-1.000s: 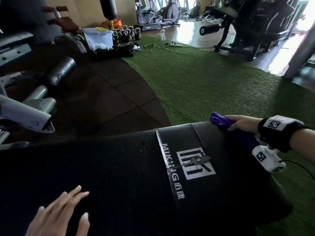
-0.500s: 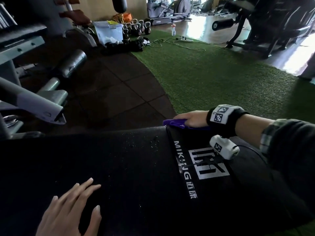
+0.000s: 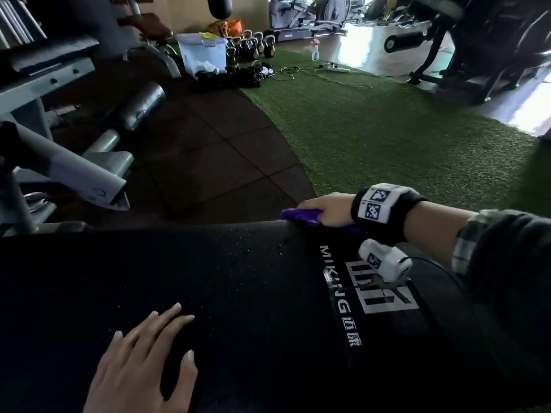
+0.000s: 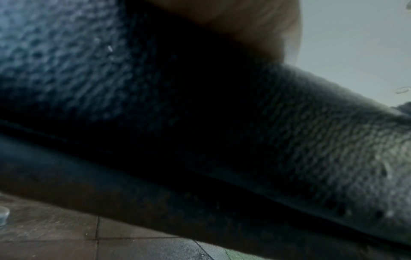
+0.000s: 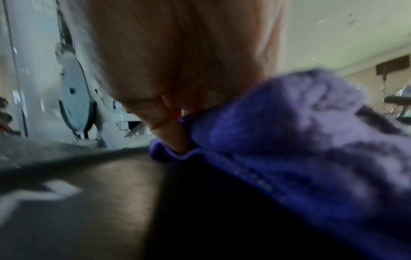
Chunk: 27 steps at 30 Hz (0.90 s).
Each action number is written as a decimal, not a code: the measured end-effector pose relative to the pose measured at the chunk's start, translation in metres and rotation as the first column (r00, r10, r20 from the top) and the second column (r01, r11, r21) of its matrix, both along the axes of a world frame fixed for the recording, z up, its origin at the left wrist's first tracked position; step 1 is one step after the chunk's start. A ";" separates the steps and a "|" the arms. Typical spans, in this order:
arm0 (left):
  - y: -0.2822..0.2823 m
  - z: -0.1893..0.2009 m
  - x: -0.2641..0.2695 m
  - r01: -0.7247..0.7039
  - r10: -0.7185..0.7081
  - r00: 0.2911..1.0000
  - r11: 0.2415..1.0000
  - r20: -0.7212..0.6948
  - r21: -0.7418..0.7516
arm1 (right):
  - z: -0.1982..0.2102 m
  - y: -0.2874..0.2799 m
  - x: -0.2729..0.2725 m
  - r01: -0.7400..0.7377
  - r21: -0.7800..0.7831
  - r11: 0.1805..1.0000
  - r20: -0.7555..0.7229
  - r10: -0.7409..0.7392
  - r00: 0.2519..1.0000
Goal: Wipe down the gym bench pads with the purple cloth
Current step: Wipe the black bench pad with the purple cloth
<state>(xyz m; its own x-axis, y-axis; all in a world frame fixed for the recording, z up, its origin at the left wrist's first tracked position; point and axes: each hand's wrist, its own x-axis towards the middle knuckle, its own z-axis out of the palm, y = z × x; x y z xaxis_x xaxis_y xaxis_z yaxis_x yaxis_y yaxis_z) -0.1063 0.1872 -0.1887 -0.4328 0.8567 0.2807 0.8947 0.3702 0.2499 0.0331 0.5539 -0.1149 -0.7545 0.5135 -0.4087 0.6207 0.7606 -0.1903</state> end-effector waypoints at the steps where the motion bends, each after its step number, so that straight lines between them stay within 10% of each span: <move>1: -0.001 -0.001 0.000 0.000 0.000 1.000 1.000 0.004 -0.001 | -0.002 -0.005 -0.004 -0.023 0.011 1.000 -0.021 0.024 0.999; 9: 0.000 -0.005 0.003 -0.011 0.010 0.997 1.000 0.077 0.010 | 0.004 -0.006 0.053 -0.054 0.086 0.995 -0.176 0.069 0.982; 20: -0.001 -0.004 0.010 -0.046 0.047 0.996 0.999 0.075 -0.005 | -0.008 -0.026 0.017 0.084 0.035 0.996 0.088 -0.087 0.992; 27: -0.004 -0.003 0.012 -0.054 0.054 0.995 0.999 0.088 0.006 | -0.009 -0.088 -0.052 -0.252 0.072 0.965 0.105 0.244 0.964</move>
<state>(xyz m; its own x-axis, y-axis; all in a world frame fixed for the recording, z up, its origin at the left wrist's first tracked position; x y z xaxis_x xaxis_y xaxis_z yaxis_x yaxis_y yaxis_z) -0.0939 0.1835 -0.1916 -0.5016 0.8292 0.2466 0.8480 0.4149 0.3298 -0.0192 0.4657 -0.1238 -0.8226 0.3504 -0.4478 0.4224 0.9038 -0.0688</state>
